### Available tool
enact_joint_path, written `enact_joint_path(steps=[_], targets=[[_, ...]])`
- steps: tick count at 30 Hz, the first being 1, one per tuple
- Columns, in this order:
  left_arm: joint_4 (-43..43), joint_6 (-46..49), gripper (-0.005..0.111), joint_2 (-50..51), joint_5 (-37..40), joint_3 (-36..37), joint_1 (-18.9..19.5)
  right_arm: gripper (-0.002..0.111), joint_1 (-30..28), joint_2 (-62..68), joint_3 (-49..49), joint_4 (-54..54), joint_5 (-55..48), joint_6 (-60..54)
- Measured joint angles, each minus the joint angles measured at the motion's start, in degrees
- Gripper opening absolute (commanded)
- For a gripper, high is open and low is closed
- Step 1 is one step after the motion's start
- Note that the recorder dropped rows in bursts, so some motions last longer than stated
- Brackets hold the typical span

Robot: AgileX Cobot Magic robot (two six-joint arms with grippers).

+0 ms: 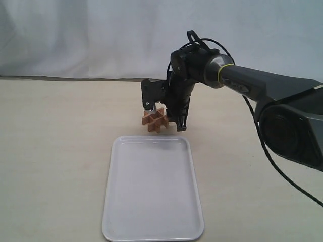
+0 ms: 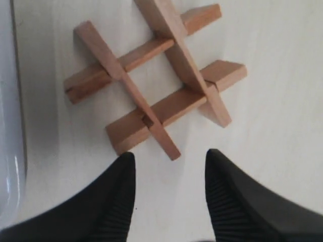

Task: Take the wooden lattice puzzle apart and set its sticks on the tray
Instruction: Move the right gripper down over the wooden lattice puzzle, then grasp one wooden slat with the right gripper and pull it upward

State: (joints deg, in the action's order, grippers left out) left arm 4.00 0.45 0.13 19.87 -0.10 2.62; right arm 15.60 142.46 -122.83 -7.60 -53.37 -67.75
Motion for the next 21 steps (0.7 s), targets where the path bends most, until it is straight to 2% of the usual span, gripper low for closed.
enact_joint_path(steps=[7,16,21], targets=[[0.00,0.00,0.000,0.00,0.00,0.00,0.00,0.042,-0.06,0.53,0.00,0.50,1.03,-4.62],[0.00,0.00,0.000,0.00,0.00,0.00,0.00,0.032,-0.06,1.11,-0.11,0.63,1.92,-4.99],[0.00,0.00,0.000,0.00,0.00,0.00,0.00,0.032,0.03,1.11,-0.11,0.63,1.94,-4.99]])
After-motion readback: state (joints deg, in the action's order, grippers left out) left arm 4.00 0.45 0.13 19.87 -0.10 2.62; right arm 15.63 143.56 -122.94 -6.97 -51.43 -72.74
